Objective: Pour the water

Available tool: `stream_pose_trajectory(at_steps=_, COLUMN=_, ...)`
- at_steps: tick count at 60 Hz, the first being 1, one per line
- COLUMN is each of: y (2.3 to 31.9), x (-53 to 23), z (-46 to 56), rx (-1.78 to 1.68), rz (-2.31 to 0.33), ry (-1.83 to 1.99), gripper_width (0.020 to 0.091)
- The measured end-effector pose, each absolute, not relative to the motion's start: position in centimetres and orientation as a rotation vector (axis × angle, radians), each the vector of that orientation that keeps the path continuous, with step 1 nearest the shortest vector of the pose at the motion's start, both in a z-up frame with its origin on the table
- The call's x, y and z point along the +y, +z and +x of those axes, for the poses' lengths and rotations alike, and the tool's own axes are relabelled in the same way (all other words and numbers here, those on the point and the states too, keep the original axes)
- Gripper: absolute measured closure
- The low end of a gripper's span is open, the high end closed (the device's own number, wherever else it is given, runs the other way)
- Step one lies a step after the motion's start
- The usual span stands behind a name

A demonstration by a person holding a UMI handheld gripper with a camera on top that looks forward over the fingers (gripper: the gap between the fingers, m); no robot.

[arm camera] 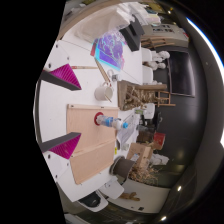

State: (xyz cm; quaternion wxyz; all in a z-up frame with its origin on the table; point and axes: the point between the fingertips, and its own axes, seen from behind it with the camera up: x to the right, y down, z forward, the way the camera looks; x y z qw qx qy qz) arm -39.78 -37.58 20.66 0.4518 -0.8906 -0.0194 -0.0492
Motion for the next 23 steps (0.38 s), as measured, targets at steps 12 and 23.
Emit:
stream_pose_trajectory(at_steps=12, y=20.8, x=-39.1, z=-40.1, rx=-0.013, rz=-2.216, ry=-0.126, gripper_width=0.0246)
stream_pose_trajectory(at_steps=23, y=20.7, x=-39.5, z=-40.8, rx=-0.019, rz=-2.22, ry=-0.138, gripper_width=0.0246)
